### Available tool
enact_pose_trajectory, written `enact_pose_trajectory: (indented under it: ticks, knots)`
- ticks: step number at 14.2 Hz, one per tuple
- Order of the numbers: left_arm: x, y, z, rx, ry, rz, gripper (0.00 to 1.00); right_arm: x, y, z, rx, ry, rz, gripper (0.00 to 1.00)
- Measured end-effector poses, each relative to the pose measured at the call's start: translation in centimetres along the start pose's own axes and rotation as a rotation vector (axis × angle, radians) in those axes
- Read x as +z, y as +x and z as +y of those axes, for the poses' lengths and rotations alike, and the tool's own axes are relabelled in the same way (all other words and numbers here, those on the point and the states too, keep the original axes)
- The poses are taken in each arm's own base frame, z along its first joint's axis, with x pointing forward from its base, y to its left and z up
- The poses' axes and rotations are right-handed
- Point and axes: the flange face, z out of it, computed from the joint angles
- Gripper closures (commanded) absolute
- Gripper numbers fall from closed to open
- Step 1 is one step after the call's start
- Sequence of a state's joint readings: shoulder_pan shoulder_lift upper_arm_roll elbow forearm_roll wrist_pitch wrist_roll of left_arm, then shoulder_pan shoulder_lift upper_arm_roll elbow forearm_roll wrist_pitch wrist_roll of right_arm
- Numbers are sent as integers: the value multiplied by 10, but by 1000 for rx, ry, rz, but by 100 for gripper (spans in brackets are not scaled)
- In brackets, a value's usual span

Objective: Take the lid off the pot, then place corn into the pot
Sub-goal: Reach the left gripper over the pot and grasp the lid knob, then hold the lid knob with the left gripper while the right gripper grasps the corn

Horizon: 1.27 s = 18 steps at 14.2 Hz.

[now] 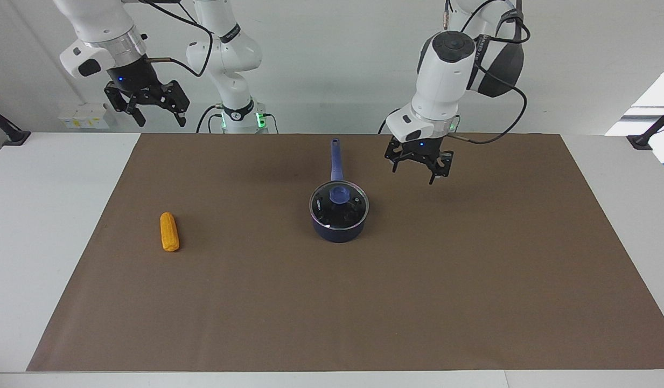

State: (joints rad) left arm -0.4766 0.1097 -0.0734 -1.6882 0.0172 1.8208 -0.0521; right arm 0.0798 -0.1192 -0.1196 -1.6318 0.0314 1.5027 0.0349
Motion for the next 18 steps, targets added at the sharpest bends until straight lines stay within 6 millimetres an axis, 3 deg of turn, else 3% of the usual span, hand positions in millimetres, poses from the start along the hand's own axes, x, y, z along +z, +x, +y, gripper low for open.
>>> enact_pose_trajectory:
  ticks: [3,7,12,18]
  knots:
    - [36,19,55,-29,-3,-42,0,-1,0,19,34,2,-1,0]
    - [69,43,97,-39,12,-56,0,0,-1,25,41,-8,-12,0]
    - [87,53,119,-81,15,-29,0,7,0,19,27,-20,-13,0]
    - [98,58,129,-112,6,0,0,64,17,10,-24,-21,-6,0]
